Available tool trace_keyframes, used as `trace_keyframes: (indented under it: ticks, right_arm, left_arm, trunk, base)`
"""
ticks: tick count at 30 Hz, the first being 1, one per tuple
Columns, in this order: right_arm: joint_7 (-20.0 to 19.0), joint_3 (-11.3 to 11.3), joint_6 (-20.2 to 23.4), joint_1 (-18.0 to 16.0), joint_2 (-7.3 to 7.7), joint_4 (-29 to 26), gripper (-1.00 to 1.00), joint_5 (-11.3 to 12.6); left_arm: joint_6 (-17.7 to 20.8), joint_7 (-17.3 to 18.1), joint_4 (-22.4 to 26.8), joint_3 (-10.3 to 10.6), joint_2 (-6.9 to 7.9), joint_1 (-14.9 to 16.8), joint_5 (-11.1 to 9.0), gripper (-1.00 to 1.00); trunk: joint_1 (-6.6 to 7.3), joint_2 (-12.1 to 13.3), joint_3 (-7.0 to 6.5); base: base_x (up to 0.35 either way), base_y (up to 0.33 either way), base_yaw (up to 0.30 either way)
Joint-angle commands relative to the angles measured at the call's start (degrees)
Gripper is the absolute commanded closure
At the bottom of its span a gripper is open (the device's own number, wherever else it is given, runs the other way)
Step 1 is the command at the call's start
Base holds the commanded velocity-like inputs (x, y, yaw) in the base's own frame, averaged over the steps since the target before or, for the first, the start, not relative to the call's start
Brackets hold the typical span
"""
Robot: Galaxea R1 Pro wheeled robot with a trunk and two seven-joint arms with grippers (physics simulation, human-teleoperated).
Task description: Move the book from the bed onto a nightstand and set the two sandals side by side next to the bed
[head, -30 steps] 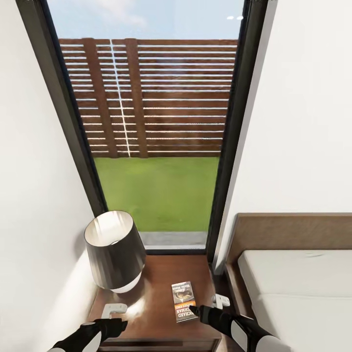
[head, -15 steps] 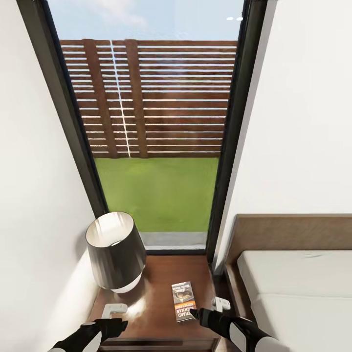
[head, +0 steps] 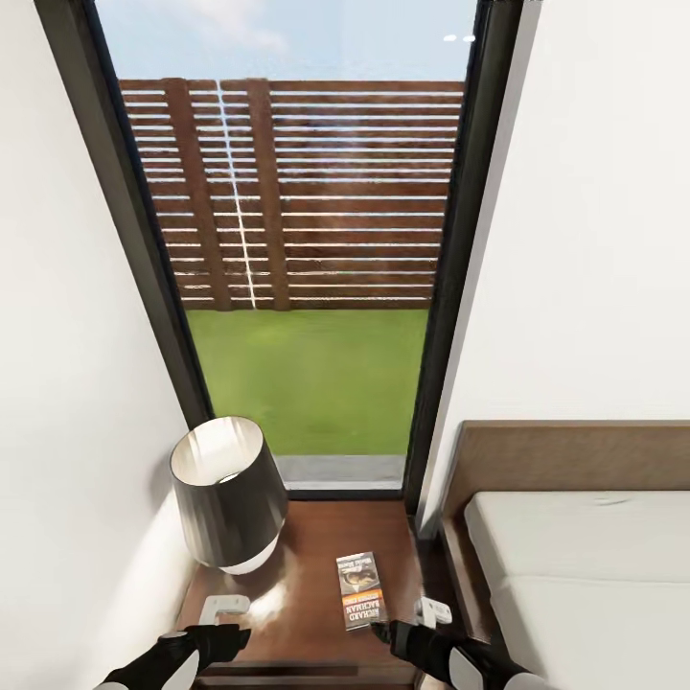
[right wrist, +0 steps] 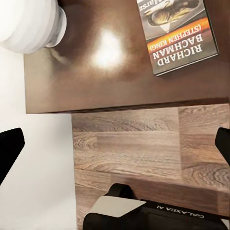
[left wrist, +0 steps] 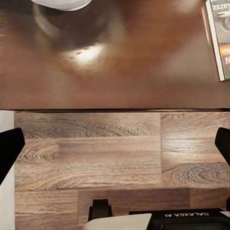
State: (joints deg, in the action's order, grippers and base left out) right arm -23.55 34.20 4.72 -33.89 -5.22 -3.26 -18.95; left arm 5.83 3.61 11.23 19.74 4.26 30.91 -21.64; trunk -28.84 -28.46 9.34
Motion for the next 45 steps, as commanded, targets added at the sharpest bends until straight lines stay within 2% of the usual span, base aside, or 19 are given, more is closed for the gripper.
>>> trace_keyframes:
  ticks: [1,14,27,45]
  right_arm:
    - [-0.21,0.51,0.47,0.22,-0.04,-0.18,-1.00,-0.38]
    - [-0.17,0.52,0.47,2.08,-0.01,-0.08,-1.00,-0.39]
    - [-0.09,0.56,0.41,4.05,-0.02,-0.08,-1.00,-0.30]
    - [-0.09,0.65,0.38,4.83,0.21,-0.14,-1.00,-0.18]
  left_arm:
    - [0.32,0.08,0.11,0.31,0.05,0.03,-0.59,-1.00]
    - [0.28,0.08,0.11,0.30,0.05,0.02,-0.59,-1.00]
    - [-0.83,0.08,0.11,0.32,0.05,0.03,-0.59,-1.00]
    - [-1.50,0.08,0.11,0.32,0.05,0.06,-0.59,-1.00]
  trunk:
    - [0.20,0.33,-0.08]
    - [3.06,5.54,-2.42]
    - [3.06,5.54,-2.42]
    - [3.06,5.54,-2.42]
  base:
    - [0.000,0.000,0.000]
    - [0.000,0.000,0.000]
    - [0.000,0.000,0.000]
    - [0.000,0.000,0.000]
